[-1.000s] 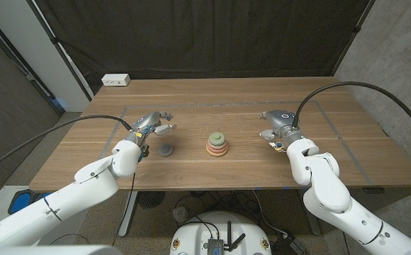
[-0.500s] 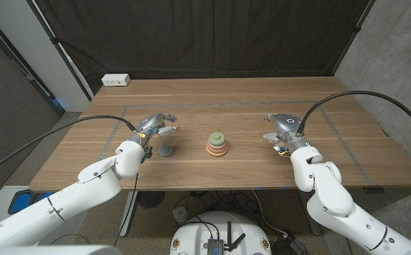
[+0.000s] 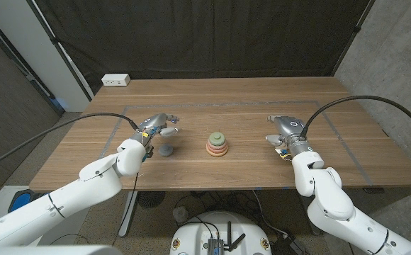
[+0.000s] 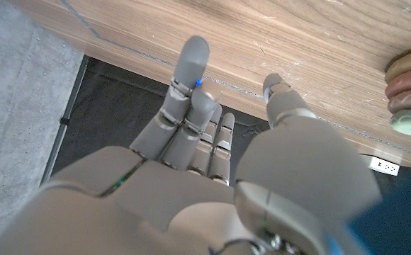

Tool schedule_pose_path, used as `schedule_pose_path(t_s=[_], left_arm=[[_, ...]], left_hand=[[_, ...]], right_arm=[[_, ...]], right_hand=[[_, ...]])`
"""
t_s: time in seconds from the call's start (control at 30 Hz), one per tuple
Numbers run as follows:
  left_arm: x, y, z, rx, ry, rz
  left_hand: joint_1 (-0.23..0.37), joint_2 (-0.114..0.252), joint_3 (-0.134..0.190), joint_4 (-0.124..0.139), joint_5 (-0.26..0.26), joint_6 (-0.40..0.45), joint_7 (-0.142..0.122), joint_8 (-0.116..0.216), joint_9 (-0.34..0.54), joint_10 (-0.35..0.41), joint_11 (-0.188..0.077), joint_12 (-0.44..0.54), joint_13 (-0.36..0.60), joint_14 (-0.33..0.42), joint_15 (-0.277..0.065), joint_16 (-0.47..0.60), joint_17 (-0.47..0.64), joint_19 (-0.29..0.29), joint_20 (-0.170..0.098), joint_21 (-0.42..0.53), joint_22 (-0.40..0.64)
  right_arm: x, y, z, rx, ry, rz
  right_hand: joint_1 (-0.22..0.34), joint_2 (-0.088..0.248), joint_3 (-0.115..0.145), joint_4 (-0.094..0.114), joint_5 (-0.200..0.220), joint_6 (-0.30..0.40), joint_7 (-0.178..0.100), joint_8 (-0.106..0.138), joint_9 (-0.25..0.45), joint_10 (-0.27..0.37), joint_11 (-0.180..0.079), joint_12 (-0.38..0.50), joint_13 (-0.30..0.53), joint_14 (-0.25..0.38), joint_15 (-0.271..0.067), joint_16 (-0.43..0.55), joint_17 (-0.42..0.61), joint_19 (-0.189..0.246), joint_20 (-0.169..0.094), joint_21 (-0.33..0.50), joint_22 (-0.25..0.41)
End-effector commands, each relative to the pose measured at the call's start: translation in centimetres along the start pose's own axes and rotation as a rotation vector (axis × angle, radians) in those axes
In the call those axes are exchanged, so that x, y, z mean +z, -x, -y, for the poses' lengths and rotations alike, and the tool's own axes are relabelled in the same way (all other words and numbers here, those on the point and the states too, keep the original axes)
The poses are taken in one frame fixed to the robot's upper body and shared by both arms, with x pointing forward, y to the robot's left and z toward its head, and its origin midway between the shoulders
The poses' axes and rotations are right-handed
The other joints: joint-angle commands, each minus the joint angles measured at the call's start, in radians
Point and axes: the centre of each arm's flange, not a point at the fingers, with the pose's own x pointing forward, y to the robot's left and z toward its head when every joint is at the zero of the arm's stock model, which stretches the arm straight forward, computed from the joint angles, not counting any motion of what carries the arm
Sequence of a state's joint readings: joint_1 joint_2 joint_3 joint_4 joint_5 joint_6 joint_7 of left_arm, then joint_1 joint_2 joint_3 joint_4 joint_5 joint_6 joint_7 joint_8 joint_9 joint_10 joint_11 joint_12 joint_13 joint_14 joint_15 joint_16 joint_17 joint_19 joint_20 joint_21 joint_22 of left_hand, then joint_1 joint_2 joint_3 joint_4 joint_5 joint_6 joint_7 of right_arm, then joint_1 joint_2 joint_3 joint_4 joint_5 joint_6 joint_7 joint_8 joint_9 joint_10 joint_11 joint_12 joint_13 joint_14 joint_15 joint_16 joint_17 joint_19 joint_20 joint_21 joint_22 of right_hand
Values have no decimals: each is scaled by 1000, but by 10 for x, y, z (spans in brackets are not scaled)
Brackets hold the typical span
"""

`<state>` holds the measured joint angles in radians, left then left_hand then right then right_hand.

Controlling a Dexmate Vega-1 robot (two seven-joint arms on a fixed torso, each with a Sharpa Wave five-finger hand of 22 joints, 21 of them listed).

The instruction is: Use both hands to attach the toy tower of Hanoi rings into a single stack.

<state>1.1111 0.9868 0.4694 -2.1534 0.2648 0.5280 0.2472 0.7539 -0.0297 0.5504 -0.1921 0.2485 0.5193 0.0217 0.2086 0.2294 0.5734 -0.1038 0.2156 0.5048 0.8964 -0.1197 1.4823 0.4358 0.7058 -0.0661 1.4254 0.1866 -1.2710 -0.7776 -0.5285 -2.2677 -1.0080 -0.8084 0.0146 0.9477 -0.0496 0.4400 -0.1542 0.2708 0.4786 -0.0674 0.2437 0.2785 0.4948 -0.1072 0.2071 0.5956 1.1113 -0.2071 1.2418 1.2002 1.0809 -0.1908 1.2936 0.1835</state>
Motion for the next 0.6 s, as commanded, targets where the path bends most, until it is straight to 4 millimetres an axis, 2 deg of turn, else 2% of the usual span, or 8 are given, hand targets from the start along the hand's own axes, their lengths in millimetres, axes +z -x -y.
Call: schedule_pose_path(t_s=[0.03,0.07,0.27,0.6], left_arm=[[8,2,-19,-47,-114,-4],[7,2,-21,-51,-118,-1],[9,3,-33,-79,-180,15],[13,1,-43,-134,-276,59]], left_hand=[[27,-16,1,0,6,1,4,3,3,-6,2,-1,2,-4,-96,11,-3,-6,-109,11,2],[27,-16,-2,6,5,-4,7,0,3,-15,12,-5,2,-3,-96,11,-6,-9,-107,12,3],[14,-9,-9,23,4,-16,15,-5,1,-25,23,-10,-1,0,-96,10,-11,-15,-101,12,2],[5,-13,-17,25,4,-27,13,-10,-2,-36,17,-13,-6,-7,-96,8,-15,-13,-101,12,0]], right_arm=[[-2,6,-2,-16,-31,-28],[-3,6,-2,-17,-32,-31],[-4,7,-2,-11,-31,-38],[0,7,-3,-7,-31,-34]], right_hand=[[-7,10,1,7,6,7,6,1,0,10,1,5,6,-13,-11,-9,-2,-7,-28,1,3],[-8,11,1,7,6,8,5,1,0,11,2,5,6,-12,-12,-8,-1,-8,-28,1,3],[-10,14,1,7,7,10,6,1,-1,13,2,6,7,-10,-12,-7,2,-10,-28,1,3],[-14,19,1,7,10,15,6,1,-2,17,2,6,7,-15,-12,-14,-1,-14,-28,1,3]])
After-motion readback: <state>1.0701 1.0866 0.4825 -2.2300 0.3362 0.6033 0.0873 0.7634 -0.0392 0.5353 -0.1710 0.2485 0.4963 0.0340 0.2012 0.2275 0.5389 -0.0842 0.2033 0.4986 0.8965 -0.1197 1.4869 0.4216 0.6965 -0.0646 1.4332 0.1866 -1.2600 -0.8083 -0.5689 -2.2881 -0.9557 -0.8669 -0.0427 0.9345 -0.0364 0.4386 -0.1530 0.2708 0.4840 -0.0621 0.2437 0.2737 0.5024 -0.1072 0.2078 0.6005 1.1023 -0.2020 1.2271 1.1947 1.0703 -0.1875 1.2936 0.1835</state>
